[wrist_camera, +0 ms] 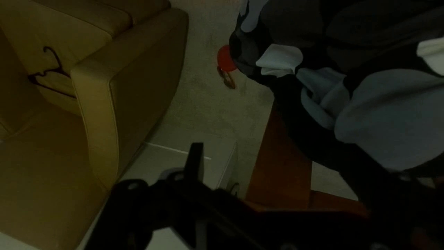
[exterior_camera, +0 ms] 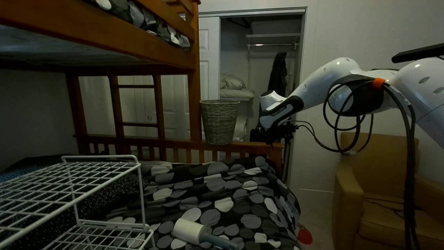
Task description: Pull on the blanket
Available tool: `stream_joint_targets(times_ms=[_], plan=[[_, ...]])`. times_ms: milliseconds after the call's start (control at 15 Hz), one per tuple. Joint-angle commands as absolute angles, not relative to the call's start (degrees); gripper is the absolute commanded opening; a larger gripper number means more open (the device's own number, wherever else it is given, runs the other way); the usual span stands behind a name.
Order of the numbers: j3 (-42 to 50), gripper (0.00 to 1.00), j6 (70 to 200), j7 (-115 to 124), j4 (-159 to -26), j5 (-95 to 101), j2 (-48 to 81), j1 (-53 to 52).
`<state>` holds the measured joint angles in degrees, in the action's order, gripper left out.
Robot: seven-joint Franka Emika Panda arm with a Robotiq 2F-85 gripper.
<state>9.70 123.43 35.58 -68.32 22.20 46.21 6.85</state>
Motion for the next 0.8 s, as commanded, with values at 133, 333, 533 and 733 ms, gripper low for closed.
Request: stream_joint_targets(times_ms=[133,333,533,733], plan=[[12.3,1.0,122.6,35.4,-80.0,18.8,35.6,3.0],[12.2,1.0,121.0,35.4,-83.4,18.4,32.0,2.0],[12.2,1.0,118.4,36.2,-85.7,18.6,29.1,1.1],[11.6,1.0,118.5,35.8,-88.8,18.4,26.2,1.1]])
